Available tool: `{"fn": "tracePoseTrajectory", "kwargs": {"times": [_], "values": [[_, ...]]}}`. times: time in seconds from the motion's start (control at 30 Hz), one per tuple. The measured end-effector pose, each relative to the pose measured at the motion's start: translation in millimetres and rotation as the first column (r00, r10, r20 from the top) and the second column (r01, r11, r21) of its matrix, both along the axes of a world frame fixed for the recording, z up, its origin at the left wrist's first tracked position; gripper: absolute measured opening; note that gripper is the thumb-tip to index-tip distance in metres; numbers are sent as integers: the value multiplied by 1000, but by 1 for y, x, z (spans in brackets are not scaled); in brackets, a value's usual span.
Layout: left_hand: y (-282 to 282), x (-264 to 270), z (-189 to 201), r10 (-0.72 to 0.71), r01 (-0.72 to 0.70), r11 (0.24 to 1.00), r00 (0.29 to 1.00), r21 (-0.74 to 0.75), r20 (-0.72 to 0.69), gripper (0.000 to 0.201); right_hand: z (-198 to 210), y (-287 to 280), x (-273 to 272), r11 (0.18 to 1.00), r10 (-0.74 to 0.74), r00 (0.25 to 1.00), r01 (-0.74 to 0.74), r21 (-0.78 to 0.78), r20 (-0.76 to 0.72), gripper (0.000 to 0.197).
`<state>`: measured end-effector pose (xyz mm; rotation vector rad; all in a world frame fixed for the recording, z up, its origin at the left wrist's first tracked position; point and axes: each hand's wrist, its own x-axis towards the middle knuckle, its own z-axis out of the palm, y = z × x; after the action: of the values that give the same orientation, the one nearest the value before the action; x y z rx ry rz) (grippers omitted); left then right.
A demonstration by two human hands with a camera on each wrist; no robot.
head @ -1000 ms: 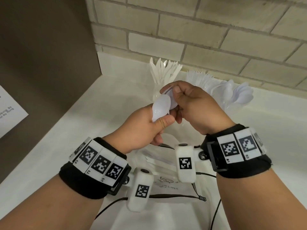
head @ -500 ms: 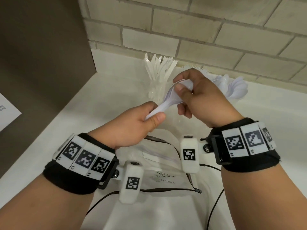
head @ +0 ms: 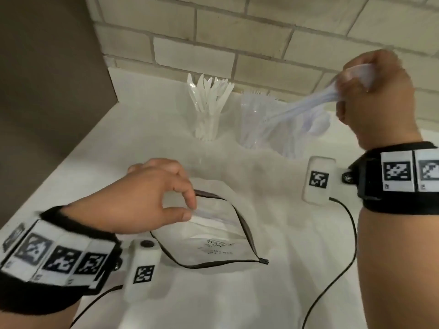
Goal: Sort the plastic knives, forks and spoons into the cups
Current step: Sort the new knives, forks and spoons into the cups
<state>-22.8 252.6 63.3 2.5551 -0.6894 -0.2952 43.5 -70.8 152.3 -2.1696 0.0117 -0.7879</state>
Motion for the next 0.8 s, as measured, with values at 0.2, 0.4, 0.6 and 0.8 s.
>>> {"fn": "tracePoseTrajectory", "kwargs": {"times": [0.2,0.4,0.6,0.8], "values": [[-16,1,-28,-17,32,986,996,165,-90,62,0,-26,38,924,-276,957,289,-249,90,30],[-24,1,-40,-50,58,980,998,189,-44,85,-28,-20,73,813,-374,917,251,-526,-140,22],[-22,1,-43,-44,56,986,996,156,-78,86,-80,-17,89,652,-524,782,115,-750,-336,32],[-23,2,-45,-33,47,988,995,150,-97,86,-74,-15,83,641,-536,795,167,-749,-282,45]]}}
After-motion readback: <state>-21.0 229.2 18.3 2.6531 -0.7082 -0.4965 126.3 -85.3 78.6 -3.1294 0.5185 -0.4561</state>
